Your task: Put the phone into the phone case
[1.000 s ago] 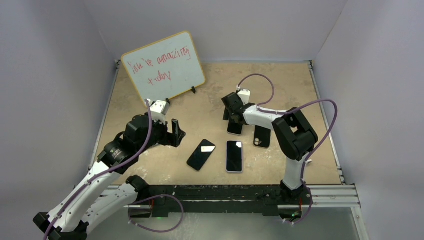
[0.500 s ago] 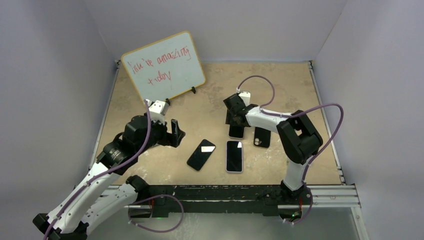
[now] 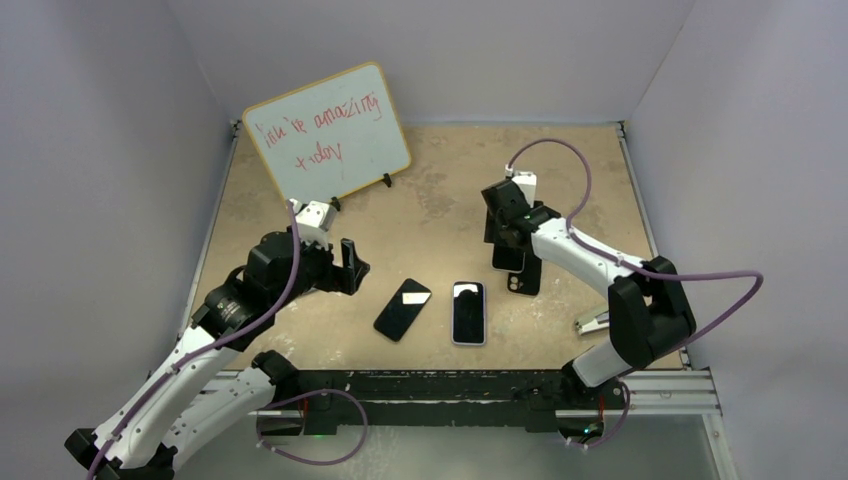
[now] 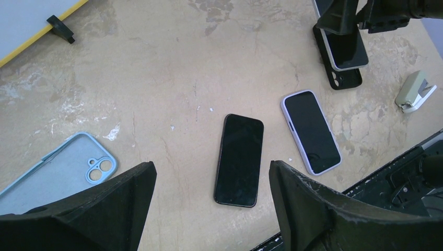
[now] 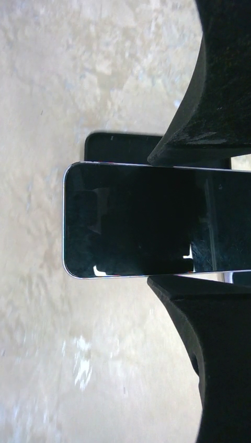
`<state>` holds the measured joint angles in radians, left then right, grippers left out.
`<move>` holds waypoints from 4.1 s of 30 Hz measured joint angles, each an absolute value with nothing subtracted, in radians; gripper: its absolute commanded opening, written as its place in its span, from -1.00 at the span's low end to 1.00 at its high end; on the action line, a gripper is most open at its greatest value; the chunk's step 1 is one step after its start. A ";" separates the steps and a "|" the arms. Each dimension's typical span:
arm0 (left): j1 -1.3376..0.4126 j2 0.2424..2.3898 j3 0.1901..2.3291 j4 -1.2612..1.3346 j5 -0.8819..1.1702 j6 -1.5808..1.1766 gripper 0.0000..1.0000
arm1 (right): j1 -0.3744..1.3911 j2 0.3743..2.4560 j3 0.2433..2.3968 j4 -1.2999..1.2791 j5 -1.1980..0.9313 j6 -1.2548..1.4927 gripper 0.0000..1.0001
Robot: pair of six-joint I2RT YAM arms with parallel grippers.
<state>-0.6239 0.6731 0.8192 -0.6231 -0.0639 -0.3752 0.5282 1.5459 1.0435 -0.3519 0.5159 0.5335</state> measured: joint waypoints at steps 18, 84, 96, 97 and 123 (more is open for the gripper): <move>-0.624 0.673 0.819 -0.623 -0.064 -0.375 0.65 | 0.393 1.543 0.911 -0.363 0.502 0.416 -0.29; -0.624 0.855 0.819 -0.586 0.006 -0.411 0.58 | 0.654 1.697 1.083 -0.198 0.233 0.504 0.63; -0.624 1.171 0.739 -0.240 0.191 -0.549 0.20 | 0.440 1.576 0.923 -0.145 0.036 0.467 -0.03; -0.624 1.213 0.739 -0.203 0.200 -0.564 0.18 | 0.430 1.576 0.913 -0.141 0.019 0.467 0.02; -0.576 1.744 0.757 0.311 0.270 -0.850 -0.02 | 0.385 1.620 0.712 0.313 -0.305 0.635 0.64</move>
